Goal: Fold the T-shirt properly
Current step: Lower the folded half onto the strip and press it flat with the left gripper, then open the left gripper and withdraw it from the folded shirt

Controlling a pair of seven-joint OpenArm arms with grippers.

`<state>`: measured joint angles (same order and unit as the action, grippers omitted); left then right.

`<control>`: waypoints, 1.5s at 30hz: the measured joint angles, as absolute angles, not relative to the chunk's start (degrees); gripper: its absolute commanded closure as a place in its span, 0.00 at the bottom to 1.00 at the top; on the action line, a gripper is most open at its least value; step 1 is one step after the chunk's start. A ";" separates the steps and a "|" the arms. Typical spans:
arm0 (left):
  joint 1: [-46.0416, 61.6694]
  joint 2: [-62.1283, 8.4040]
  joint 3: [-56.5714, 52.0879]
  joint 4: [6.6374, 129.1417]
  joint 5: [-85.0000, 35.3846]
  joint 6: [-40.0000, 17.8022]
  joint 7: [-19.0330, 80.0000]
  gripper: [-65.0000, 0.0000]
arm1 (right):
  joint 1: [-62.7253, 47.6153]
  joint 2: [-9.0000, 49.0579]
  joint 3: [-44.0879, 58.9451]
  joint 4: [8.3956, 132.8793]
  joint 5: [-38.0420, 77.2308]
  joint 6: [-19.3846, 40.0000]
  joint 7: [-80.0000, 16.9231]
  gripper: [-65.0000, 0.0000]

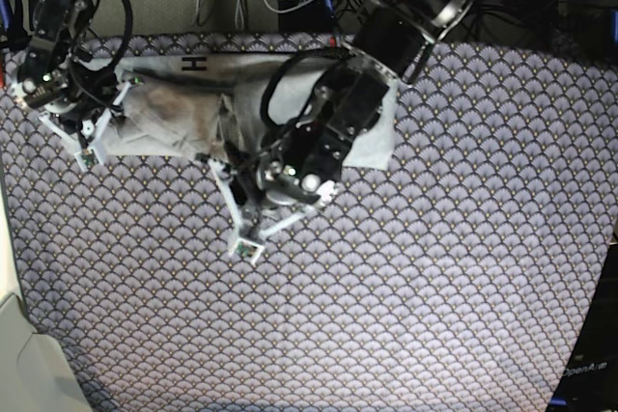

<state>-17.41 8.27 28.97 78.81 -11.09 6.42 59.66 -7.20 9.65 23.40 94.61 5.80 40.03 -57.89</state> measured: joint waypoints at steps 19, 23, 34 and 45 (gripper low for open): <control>-15.73 8.27 29.10 78.78 -17.32 6.28 64.97 0.92 | -6.24 9.65 23.40 94.61 5.80 40.03 -58.30 0.69; -15.73 8.27 29.30 78.87 -21.02 6.24 67.55 0.68 | -6.22 9.67 23.40 94.61 5.80 40.03 -58.28 0.69; -15.73 8.62 21.65 83.57 -22.15 6.24 67.72 0.24 | -6.24 9.69 23.40 94.63 5.80 40.03 -58.06 0.69; -13.58 -0.14 0.36 88.75 -35.92 7.18 69.56 0.25 | -4.56 12.08 26.37 94.67 6.13 40.01 -57.91 0.69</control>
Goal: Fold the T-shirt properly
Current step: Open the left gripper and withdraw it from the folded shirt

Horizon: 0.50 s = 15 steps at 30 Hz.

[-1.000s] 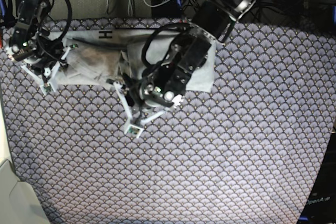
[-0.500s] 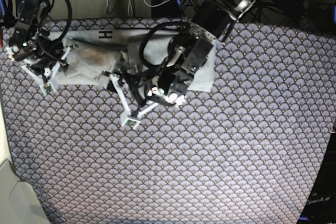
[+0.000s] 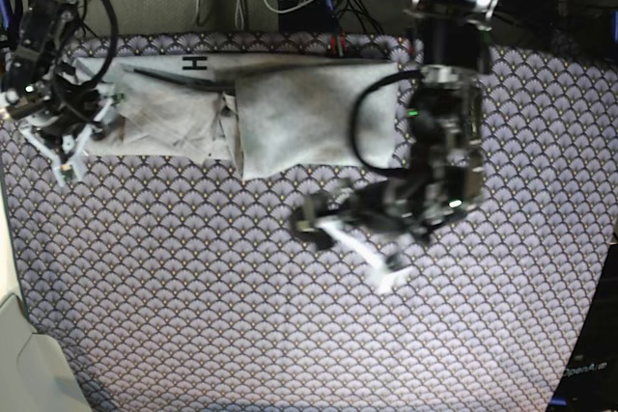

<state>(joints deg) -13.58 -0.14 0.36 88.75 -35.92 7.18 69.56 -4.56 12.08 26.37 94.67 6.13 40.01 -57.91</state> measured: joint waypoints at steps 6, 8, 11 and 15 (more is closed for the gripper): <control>-4.40 -10.22 -0.34 89.95 -41.04 6.59 70.04 0.60 | -3.31 12.56 27.09 96.47 6.35 40.03 -58.39 0.69; -3.01 -11.60 -0.64 90.19 -41.76 6.44 69.60 0.74 | -3.01 12.71 28.40 98.37 6.22 40.01 -58.06 0.69; -1.34 -11.73 -0.60 90.52 -41.87 6.44 69.56 0.73 | -2.76 13.34 28.86 98.65 6.24 40.01 -58.28 0.69; -0.36 -11.81 -0.36 94.13 -41.67 6.66 70.11 0.73 | -2.31 13.30 28.71 98.59 6.37 40.03 -61.39 0.69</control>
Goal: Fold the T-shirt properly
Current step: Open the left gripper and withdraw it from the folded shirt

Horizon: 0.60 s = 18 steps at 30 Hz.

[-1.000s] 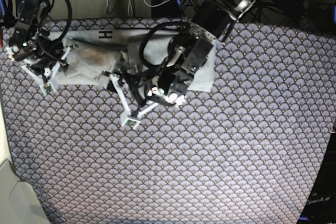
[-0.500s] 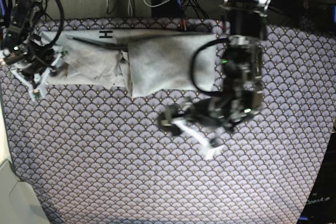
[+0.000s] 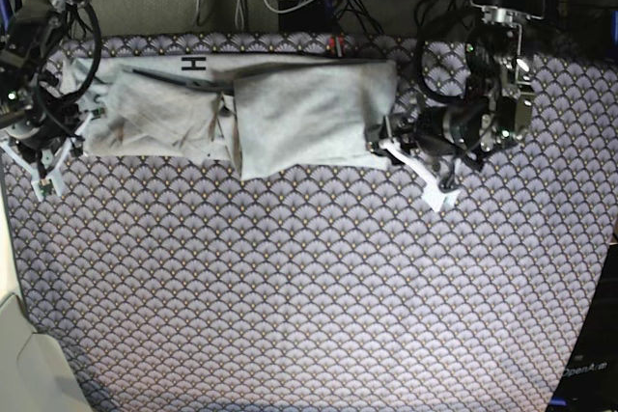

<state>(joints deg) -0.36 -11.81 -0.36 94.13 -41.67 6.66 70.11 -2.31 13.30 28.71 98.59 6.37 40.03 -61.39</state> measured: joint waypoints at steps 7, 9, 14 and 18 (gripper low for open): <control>-0.54 -11.75 -0.27 95.50 -42.26 6.66 70.52 0.73 | -2.22 13.82 28.71 98.59 6.24 40.03 -63.68 0.68; -0.54 -11.97 -0.30 95.66 -42.26 6.66 70.52 0.73 | -2.24 13.82 28.71 98.59 6.28 40.03 -63.81 0.68; -0.54 -12.21 -0.38 95.68 -42.06 6.63 70.50 0.73 | -2.31 13.82 28.71 98.59 6.31 40.03 -63.90 0.50; -0.47 -12.23 -0.38 95.68 -42.06 6.63 70.50 0.73 | -2.22 13.50 31.59 98.59 6.26 40.03 -66.02 0.44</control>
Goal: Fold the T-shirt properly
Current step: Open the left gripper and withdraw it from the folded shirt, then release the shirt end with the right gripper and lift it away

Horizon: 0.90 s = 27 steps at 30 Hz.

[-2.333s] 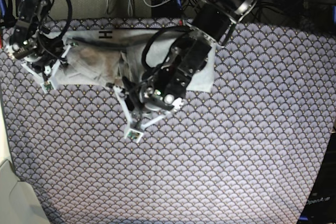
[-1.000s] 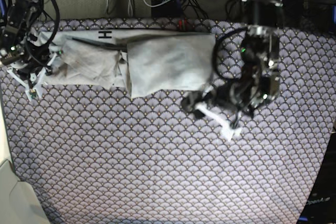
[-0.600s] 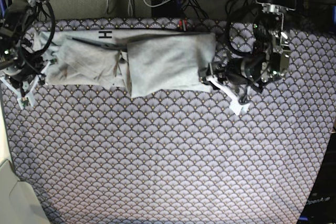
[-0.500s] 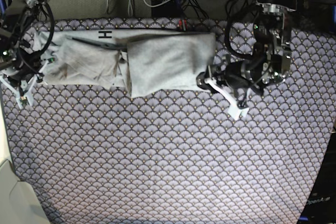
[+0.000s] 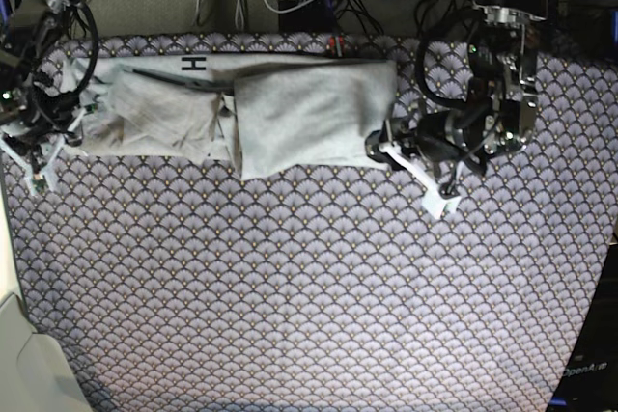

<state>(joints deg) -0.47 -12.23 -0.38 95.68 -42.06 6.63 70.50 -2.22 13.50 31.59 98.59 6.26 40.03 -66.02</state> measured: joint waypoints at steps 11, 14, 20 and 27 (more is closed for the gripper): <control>0.30 -12.64 -0.36 95.74 -42.06 6.63 70.52 0.73 | -1.67 13.80 33.98 93.23 14.76 40.03 -69.69 0.44; 0.30 -12.84 -0.43 95.74 -42.06 6.66 70.48 0.73 | -1.61 13.80 34.02 93.23 15.55 40.03 -69.30 0.44; 1.13 -12.84 -0.45 95.79 -42.04 6.63 70.50 0.73 | -1.58 12.73 34.52 93.21 15.51 40.03 -69.17 0.44; 1.10 -12.84 -0.45 95.79 -42.04 6.66 70.48 0.73 | -2.28 12.34 37.41 93.21 15.55 40.03 -69.19 0.44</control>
